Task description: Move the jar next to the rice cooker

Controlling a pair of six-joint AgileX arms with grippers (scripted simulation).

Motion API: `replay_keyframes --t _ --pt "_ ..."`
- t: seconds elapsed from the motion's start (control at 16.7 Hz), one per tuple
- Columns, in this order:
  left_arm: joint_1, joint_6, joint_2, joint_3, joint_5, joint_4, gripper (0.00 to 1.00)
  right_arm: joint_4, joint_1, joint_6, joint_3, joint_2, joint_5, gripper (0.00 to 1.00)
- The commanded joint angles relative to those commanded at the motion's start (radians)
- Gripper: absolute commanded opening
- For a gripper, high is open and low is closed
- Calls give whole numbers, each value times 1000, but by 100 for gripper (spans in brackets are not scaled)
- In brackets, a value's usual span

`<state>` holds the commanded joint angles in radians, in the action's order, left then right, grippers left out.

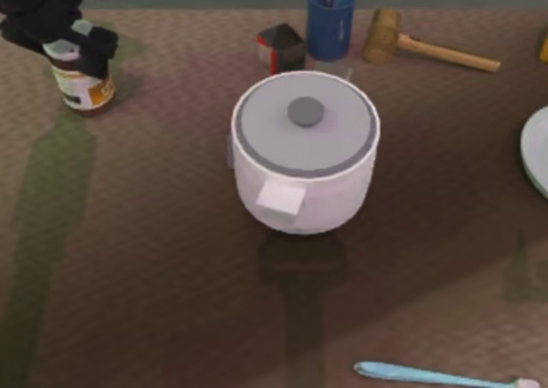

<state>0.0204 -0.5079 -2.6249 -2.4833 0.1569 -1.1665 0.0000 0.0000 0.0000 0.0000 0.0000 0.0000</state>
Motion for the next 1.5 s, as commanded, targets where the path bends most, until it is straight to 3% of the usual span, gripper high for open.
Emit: replay_keyframes --t 0.66,1.26,1.5 --pt "-5 0 17 15 -1 1 0 0 0 0 0 0 0 100" --pt "-25 -1 464 460 -6 -1 0 0 0 0 0 0 0 100" --pt "-28 -2 542 538 -6 -3 0 0 0 0 0 0 0 100"
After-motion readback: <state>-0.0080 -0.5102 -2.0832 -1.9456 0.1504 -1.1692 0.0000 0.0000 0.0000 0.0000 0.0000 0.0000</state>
